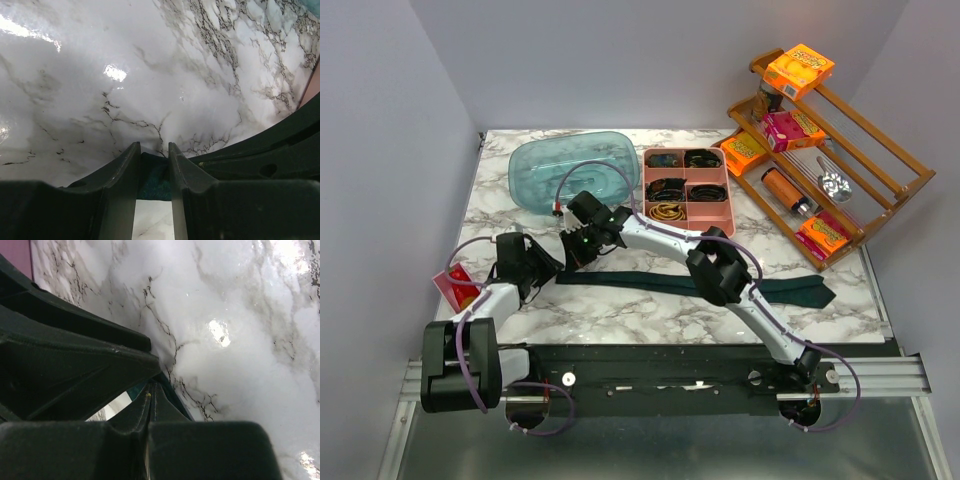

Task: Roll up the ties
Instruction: Roll the tie at the center of the board.

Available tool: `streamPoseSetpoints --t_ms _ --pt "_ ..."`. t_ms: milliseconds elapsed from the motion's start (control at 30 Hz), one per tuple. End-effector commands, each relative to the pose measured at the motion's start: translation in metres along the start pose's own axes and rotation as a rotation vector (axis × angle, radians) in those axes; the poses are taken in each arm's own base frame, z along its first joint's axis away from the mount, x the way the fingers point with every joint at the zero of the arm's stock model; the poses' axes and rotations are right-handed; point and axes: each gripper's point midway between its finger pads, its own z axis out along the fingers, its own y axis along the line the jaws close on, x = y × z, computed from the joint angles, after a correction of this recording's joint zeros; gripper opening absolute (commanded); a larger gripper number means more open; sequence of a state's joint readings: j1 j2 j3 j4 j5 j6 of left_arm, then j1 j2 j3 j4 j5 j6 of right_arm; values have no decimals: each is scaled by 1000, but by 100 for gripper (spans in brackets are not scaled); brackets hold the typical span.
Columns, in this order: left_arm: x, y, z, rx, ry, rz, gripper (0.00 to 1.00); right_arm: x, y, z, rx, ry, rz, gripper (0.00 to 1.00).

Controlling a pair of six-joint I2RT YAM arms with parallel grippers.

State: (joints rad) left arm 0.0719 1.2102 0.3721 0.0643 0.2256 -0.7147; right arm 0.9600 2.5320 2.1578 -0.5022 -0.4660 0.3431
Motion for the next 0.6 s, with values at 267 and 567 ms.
streamPoseSetpoints --t_ms 267,567 --pt "18 21 -15 -105 59 -16 40 -2 2 -10 -16 -6 22 6" --pt "28 21 -8 -73 91 -15 33 2 -6 -8 -5 9 47 6"
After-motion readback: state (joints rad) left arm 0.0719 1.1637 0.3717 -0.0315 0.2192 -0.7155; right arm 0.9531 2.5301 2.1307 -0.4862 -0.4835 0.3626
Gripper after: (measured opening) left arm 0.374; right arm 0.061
